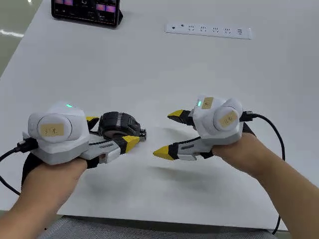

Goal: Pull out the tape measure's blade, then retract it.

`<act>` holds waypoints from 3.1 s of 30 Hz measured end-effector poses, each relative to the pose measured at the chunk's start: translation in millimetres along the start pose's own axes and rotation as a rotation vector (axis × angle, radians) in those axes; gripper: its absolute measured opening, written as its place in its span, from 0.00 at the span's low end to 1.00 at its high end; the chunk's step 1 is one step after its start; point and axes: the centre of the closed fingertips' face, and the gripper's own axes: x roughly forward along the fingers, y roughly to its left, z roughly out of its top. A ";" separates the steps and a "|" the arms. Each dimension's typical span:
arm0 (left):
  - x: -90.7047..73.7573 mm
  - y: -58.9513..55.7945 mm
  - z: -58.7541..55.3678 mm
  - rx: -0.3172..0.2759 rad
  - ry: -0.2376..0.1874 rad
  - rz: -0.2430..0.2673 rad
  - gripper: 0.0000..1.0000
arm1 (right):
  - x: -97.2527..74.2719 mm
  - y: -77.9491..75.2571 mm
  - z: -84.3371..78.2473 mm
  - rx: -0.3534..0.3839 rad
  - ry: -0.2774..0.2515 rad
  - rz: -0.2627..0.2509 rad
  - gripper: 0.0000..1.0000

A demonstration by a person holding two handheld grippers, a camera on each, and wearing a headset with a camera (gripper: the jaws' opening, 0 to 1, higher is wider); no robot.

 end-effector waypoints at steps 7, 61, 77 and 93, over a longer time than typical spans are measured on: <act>-6.1 -4.7 0.1 0.062 0.006 -0.031 0.68 | -16.7 1.6 -5.0 -0.004 0.003 -0.030 0.68; -52.7 -5.4 -29.4 0.315 0.043 -0.180 0.99 | -94.0 25.7 -52.0 0.101 0.019 -0.127 0.99; -60.7 -3.7 -37.1 0.351 0.044 -0.197 0.99 | -105.4 30.0 -61.3 0.122 0.023 -0.147 0.99; -68.1 1.1 -45.3 0.382 0.056 -0.205 0.99 | -115.5 33.5 -69.6 0.155 0.020 -0.164 0.99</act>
